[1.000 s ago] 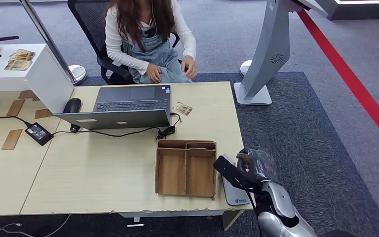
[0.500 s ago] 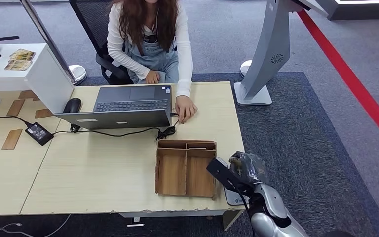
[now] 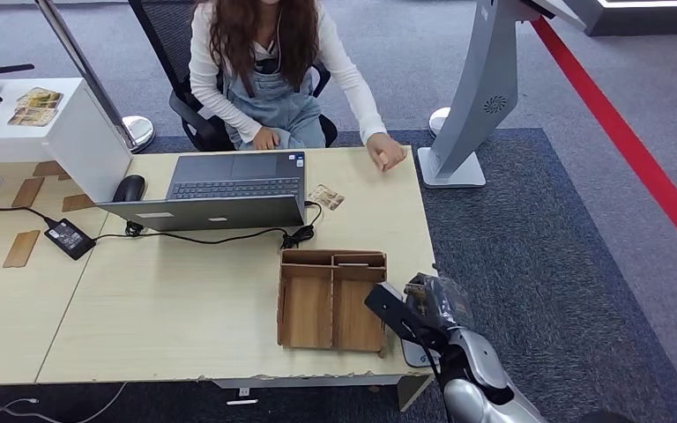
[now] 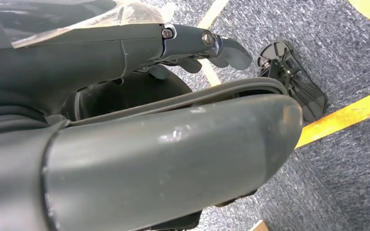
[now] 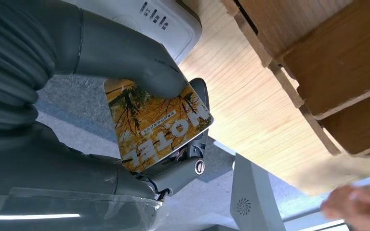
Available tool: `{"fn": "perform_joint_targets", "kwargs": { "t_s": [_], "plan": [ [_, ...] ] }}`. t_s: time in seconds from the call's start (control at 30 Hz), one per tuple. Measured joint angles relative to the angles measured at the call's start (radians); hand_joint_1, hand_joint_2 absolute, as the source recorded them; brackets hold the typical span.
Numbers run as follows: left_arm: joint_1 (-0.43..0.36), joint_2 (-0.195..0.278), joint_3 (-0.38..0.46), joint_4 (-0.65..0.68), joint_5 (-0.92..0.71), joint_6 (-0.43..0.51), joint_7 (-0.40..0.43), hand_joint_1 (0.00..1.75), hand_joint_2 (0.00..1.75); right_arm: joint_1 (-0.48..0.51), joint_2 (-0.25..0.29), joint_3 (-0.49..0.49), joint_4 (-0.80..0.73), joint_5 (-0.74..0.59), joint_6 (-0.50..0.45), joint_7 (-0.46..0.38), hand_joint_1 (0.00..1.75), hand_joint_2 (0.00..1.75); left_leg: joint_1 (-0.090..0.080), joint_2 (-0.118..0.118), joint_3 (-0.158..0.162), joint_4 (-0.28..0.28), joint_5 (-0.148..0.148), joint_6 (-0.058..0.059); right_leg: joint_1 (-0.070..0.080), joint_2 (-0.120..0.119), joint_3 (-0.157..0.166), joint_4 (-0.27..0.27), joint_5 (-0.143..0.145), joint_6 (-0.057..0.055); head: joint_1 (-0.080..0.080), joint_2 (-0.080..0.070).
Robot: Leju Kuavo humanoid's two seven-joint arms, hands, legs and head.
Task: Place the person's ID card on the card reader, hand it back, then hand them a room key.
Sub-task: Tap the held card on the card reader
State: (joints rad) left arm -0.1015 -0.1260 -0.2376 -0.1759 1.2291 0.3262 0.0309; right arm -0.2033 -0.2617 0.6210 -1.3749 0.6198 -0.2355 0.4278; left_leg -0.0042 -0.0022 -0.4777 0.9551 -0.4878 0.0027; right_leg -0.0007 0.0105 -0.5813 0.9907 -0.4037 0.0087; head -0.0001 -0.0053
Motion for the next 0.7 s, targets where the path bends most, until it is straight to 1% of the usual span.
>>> {"fn": "perform_joint_targets", "kwargs": {
  "t_s": [0.43, 0.57, 0.7],
  "plan": [
    [0.0, 0.0, 0.002, 0.0, 0.0, 0.0, -0.002, 0.0, 0.0, -0.018, -0.016, 0.002, 0.013, 0.008, -0.005, 0.017, 1.75, 1.75, 0.0, 0.0, 0.0, 0.0, 0.0, 0.0, 0.0, 0.0, 0.0, 0.0, 0.0, 0.0, 0.0, 0.0],
    [0.001, 0.0, 0.002, 0.0, -0.003, 0.0, -0.004, 0.0, 0.0, -0.041, -0.038, -0.01, -0.002, 0.054, -0.017, 0.034, 1.75, 1.75, 0.0, 0.0, 0.0, 0.0, 0.0, 0.0, 0.0, 0.0, 0.0, 0.0, 0.0, 0.0, 0.0, 0.0],
    [0.001, 0.0, 0.002, 0.0, -0.009, 0.0, -0.009, 0.0, 0.0, -0.085, -0.07, -0.031, -0.059, 0.123, -0.011, 0.063, 1.75, 1.75, 0.0, 0.0, 0.0, 0.0, 0.0, 0.0, -0.001, 0.0, 0.0, 0.0, 0.0, 0.0, 0.0, 0.0]
  ]
}}
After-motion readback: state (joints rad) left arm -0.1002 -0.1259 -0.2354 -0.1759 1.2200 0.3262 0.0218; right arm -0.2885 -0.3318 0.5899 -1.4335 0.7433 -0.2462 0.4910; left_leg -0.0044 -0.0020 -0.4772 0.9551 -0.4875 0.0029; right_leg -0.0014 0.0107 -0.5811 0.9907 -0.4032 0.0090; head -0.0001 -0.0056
